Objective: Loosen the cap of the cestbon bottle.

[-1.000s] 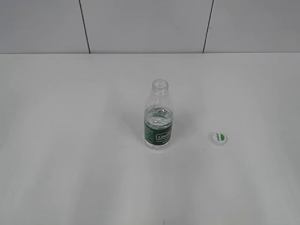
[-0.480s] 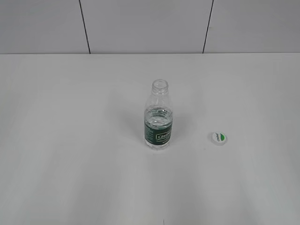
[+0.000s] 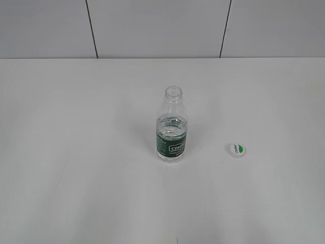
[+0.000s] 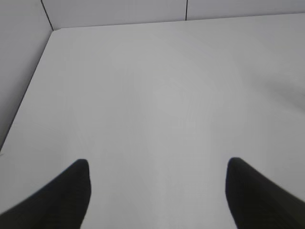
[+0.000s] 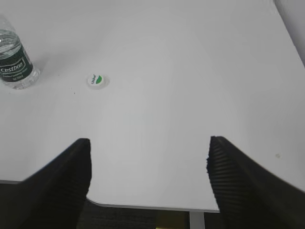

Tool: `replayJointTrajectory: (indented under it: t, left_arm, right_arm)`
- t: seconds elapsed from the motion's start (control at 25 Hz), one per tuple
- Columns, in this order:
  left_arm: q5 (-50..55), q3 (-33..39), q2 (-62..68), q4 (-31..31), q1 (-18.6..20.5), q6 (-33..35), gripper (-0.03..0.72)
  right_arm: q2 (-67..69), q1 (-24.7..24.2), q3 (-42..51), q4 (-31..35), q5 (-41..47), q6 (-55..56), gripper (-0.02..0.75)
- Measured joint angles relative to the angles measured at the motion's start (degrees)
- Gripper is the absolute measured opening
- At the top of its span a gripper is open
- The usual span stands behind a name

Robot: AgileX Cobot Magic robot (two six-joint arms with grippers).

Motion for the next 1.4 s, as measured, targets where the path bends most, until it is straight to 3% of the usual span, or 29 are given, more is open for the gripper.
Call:
replayJointTrajectory:
  t: [1.08, 1.4]
  left_arm:
    - [0.0, 0.0, 0.0, -0.9, 0.0, -0.1, 0.529]
    - [0.0, 0.0, 0.0, -1.1, 0.0, -0.1, 0.529]
  right_arm:
    - [0.0, 0.2, 0.1, -0.3, -0.1, 2.1, 0.58]
    - [0.0, 2.6, 0.1, -0.3, -0.1, 2.2, 0.58]
